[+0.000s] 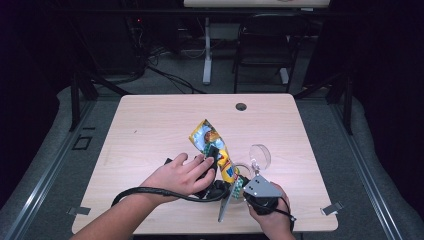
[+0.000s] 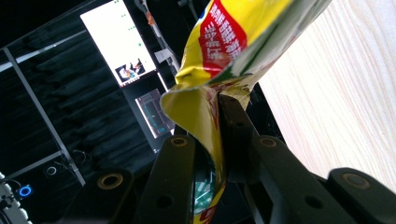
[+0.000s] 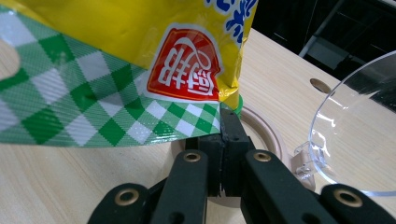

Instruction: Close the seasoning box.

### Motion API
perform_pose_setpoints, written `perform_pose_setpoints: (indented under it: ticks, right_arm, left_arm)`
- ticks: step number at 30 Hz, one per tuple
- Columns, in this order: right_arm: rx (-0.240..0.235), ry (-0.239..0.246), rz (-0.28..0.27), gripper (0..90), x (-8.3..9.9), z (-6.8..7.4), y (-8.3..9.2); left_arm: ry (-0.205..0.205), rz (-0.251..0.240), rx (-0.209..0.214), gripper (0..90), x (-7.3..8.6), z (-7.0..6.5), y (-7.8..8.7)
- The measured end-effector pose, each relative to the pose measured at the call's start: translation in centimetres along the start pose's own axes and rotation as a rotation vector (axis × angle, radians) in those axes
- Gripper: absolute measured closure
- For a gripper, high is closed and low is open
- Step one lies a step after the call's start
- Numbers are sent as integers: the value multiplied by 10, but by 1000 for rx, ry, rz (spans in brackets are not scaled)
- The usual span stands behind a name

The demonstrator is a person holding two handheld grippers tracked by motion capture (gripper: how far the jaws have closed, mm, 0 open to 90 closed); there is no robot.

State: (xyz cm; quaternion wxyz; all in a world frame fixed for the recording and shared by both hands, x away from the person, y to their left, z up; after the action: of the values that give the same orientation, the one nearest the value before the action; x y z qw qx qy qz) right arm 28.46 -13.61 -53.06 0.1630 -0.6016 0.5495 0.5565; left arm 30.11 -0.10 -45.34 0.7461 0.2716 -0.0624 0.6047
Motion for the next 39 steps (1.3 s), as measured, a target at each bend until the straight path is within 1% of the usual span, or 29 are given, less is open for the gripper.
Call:
perform_pose_setpoints:
  ticks: [3,7,8,10,11,12,13,16,18,19,20,22,23,25,26,27,28,29,37,39]
  right_arm:
    - [0,-1,0,897,0,0,0]
    - [0,0,-1,897,0,0,0]
    - [0,-1,-1,897,0,0,0]
    - [0,-1,-1,897,0,0,0]
    - [0,0,-1,897,0,0,0]
    - [-1,1,-2,897,0,0,0]
    - [-1,2,-1,897,0,0,0]
    - [-1,3,-2,897,-1,0,0]
    - [-2,3,-2,897,-1,0,0]
    - [-1,3,-2,896,0,0,0]
    - [-2,2,-2,897,0,0,0]
    - [-2,4,-1,897,0,0,0]
    - [0,3,-4,897,0,0,0]
    - [0,4,-5,897,0,0,0]
    - [0,5,-5,897,0,0,0]
    - [-2,6,-3,897,0,0,0]
    - [1,3,-6,897,-1,0,0]
    - [0,1,-6,897,-1,0,0]
    - [-2,4,-4,896,-1,0,0]
    - [-2,3,-3,896,0,0,0]
  left_arm:
    - [7,-2,5,842,0,0,0]
    - [4,0,8,842,0,1,0]
    - [12,0,10,842,0,0,0]
    - [-1,-4,-3,842,-1,1,0]
    - [16,-2,8,843,0,0,0]
    - [-1,-1,3,843,0,1,0]
    - [2,-3,-1,843,0,1,0]
    - [11,-4,6,843,0,1,0]
    - [9,-4,7,843,-1,1,0]
    - [-8,-1,2,843,-1,3,1]
    - [2,-4,2,843,-1,2,1]
    - [6,-7,2,843,-1,2,1]
    - [1,-4,1,843,-2,2,1]
    - [9,-14,-1,844,-2,3,1]
    - [9,-19,-7,844,-2,3,1]
    - [3,-15,-4,844,-2,3,1]
    - [8,-21,-9,845,-2,3,0]
    - [4,-7,3,845,-2,3,1]
    - [-4,-7,0,845,-2,4,1]
    - [-3,-4,7,846,-2,4,1]
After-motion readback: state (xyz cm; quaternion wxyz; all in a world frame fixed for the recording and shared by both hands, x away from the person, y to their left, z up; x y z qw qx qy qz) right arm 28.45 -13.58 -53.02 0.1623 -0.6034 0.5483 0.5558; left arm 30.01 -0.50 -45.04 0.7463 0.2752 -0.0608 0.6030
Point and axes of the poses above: each handheld gripper's, and its own axes: y roughly backward along the jaws, x roughly out of its underside, z roughly to its left, the point moved 5 cm from there along -y, roughly forward along the jaws, and after that the axes turned 8 degrees about x, right-handed, at the moved point
